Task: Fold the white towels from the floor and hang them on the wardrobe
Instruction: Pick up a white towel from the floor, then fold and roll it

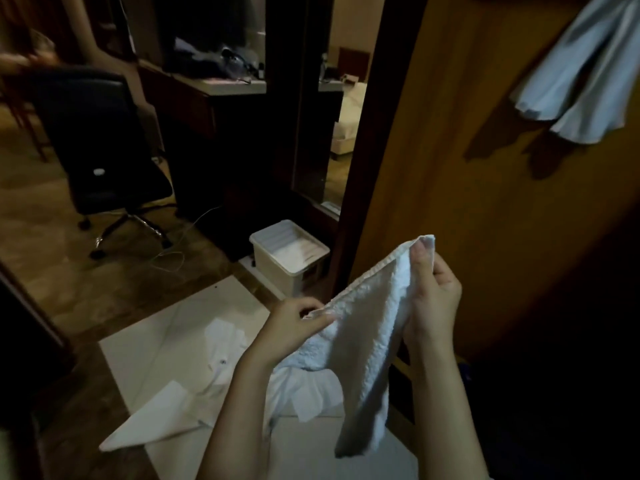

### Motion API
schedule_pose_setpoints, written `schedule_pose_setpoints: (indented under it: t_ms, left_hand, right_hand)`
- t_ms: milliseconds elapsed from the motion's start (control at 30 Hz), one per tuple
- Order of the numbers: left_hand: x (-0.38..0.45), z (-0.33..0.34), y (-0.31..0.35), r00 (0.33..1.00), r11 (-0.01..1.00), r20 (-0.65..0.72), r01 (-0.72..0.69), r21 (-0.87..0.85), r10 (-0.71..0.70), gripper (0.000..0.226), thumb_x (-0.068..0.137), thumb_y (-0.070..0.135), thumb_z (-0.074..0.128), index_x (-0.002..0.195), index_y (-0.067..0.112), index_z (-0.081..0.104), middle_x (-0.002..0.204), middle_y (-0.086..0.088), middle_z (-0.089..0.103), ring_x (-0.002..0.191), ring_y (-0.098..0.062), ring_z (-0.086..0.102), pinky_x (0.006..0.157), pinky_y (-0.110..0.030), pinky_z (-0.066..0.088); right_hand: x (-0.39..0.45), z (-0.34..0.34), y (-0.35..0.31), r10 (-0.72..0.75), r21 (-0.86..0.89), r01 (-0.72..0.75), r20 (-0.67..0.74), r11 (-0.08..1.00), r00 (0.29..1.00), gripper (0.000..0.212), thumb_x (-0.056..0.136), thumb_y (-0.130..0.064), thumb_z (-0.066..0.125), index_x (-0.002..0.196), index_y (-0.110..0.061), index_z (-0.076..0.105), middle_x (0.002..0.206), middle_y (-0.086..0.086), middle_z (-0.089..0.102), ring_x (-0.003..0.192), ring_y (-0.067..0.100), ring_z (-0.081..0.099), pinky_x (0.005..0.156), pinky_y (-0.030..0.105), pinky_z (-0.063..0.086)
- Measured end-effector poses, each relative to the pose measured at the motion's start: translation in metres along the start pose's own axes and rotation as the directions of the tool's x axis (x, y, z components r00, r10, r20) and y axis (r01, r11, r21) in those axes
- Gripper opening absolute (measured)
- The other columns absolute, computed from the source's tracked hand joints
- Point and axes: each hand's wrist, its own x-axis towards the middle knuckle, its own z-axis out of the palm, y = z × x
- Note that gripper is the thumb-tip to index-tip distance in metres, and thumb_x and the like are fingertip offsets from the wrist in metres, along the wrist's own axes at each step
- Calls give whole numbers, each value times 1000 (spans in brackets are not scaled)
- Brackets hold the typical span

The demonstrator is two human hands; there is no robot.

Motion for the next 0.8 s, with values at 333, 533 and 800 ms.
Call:
schedule_pose_setpoints:
  t_ms: [333,533,800]
  left_hand:
    - [-14,-17,-12,921,848,-175,231,-477,-349,35,64,27,78,93,9,71,92,-13,72,85,-23,65,75,-32,50]
    - [-14,-23,-15,918,638,15,288,-714,-397,48,62,19,80,103,-4,68,100,-22,68,91,-33,65,80,-35,50]
    - [-20,-31,-23,808,577,-71,354,-736,-585,42,72,27,77,106,3,68,102,-16,72,97,-34,67,91,-44,51]
  right_hand:
    - [6,-30,14,-146,-223,56,-412,973,900,24,88,-33,65,80,-11,69,70,-10,57,64,1,50,60,18,42]
    - [4,-40,32,-115,-279,-21,-461,960,880,42,90,-32,62,54,-14,51,44,-11,34,42,5,28,43,19,23]
    - [6,-52,50,106,-237,-243,-475,941,873,43,86,-33,66,63,2,56,53,6,42,51,20,37,49,27,28]
